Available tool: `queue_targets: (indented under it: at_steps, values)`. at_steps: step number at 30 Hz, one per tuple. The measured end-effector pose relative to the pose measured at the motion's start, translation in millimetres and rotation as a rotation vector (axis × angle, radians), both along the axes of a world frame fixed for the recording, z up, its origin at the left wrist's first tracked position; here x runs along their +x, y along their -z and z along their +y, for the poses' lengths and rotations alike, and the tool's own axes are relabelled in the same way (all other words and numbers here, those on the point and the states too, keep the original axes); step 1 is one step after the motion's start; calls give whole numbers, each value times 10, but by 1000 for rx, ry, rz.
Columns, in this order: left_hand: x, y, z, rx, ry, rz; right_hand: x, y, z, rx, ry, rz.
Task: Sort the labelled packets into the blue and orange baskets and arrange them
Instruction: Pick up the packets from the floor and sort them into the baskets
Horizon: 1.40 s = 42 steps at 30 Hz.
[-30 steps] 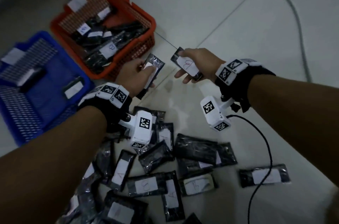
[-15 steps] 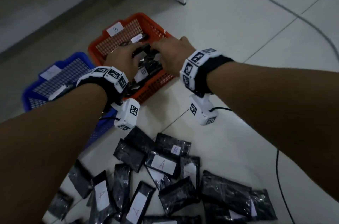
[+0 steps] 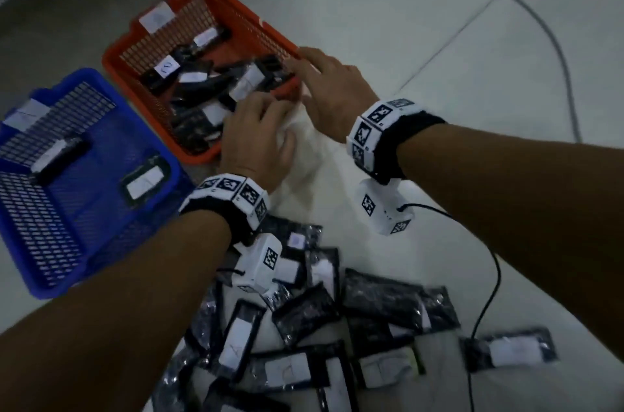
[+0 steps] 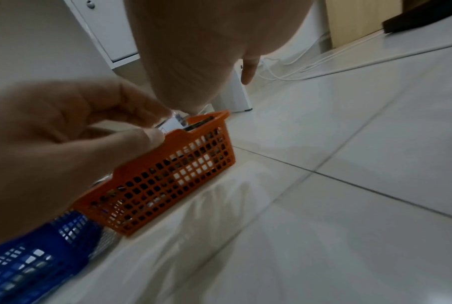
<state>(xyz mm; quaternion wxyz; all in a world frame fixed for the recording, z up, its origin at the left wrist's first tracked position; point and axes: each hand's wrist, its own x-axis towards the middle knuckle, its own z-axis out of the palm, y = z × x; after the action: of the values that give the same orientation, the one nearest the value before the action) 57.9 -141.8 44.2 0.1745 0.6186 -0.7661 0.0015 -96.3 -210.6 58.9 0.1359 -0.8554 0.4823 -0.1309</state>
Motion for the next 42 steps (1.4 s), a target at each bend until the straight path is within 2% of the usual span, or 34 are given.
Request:
queue_targets:
  at_steps: [6, 9, 13, 17, 19, 22, 24, 27, 29, 32, 35, 37, 40, 42]
  values:
    - [-946, 221, 684, 401, 420, 33, -1126, 46, 847, 298, 52, 129]
    - [-1365, 275, 1021, 645, 603, -71, -1635, 32, 1375, 480, 135, 232]
    - [-1597, 400, 1298, 778, 768, -219, -2093, 108, 1968, 727, 193, 352]
    - [-1568, 450, 1329, 751, 811, -247, -2391, 277, 2323, 895, 196, 489]
    - [-1513, 428, 1315, 712, 795, -209, -2425, 351, 2441, 874, 123, 560]
    - [-1419, 446, 1282, 802, 759, -221, -2358, 442, 2536, 816, 68, 613]
    - [-1404, 444, 1267, 861, 718, -191, -2324, 480, 2540, 801, 47, 627]
    - [-1389, 426, 1256, 871, 596, -103, -2317, 440, 2471, 777, 103, 524]
    - [-1347, 387, 1245, 887, 454, 15, -2272, 350, 2344, 725, 165, 461]
    - [-1273, 242, 1158, 916, 127, 332, -2079, 151, 2037, 603, 239, 360]
    - [-1176, 23, 945, 1022, -235, 819, -1809, -50, 1650, 499, 233, 307]
    - [-1073, -143, 793, 1083, -402, 1123, -1611, -157, 1382, 462, 208, 268]
    - [-846, -311, 605, 1128, -505, 1401, -1313, -297, 1042, 410, 197, 160]
    - [-669, -363, 498, 1131, -490, 1446, -1135, -409, 887, 394, 198, 84]
